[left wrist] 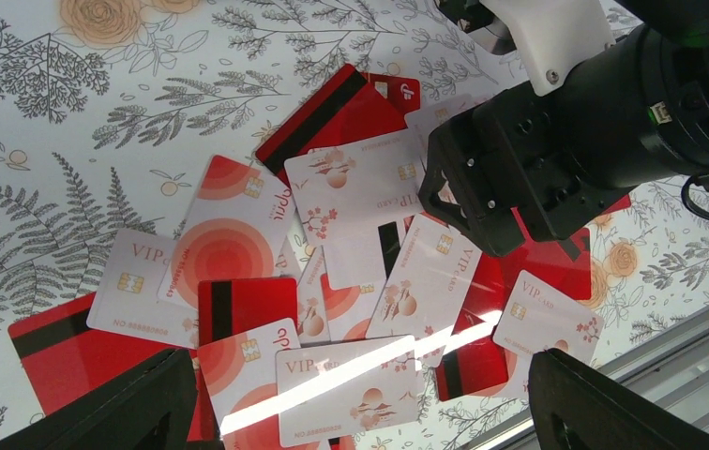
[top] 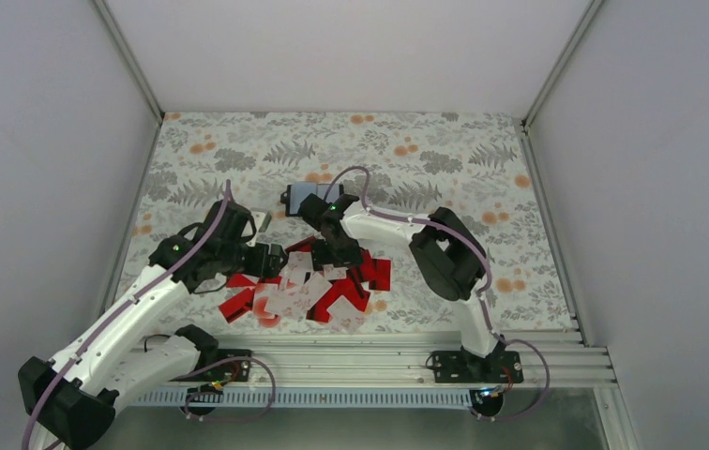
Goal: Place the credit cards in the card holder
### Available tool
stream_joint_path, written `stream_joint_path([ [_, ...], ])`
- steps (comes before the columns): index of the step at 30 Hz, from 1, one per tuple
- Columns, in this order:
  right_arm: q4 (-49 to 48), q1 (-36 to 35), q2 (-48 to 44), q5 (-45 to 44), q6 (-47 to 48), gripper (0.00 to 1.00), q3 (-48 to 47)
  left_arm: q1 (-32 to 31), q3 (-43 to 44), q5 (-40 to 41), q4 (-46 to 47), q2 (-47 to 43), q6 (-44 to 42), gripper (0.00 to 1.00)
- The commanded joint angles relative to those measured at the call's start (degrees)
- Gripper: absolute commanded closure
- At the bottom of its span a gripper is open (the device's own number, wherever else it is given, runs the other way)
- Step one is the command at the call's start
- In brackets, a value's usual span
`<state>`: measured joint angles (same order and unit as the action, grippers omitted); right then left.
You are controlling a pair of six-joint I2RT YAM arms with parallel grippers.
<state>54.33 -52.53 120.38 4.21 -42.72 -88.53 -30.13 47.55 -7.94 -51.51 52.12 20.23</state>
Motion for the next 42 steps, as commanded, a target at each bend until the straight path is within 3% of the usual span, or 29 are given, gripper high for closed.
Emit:
stream_joint_path([
  [1, 1.94, -1.20, 2.03, -1.61, -1.64, 0.27, -0.85, -0.11, -0.57, -0.01, 0.18, -0.17, 0.34, 0.11],
  [10, 2.65, -3.48, 3.96, -2.71, -2.93, 0.35, -0.59, -0.10, -0.71, -0.21, 0.35, -0.20, 0.24, 0.11],
  [18, 2.98, -4.79, 5.99, -4.53, -3.01, 0.28, 2.30, -0.11, -0.84, -0.53, 0.49, -0.27, 0.16, 0.12],
  [22, 0.72, -4.77, 6.02, -4.55, -3.16, 0.32, 4.88, -0.08, -0.81, -0.76, 0.53, -0.31, 0.07, 0.12],
  [30, -0.89, -4.78, 6.77, -5.44, -2.81, 0.50, 5.78, -0.10, -0.79, -0.84, 0.55, -0.38, -0.02, 0.11],
  [42, -0.44, -3.60, 1.30, -6.52, -1.86, 0.51, 1.18, -0.10, 1.01, -2.40, 0.40, 0.70, 1.14, 0.11],
])
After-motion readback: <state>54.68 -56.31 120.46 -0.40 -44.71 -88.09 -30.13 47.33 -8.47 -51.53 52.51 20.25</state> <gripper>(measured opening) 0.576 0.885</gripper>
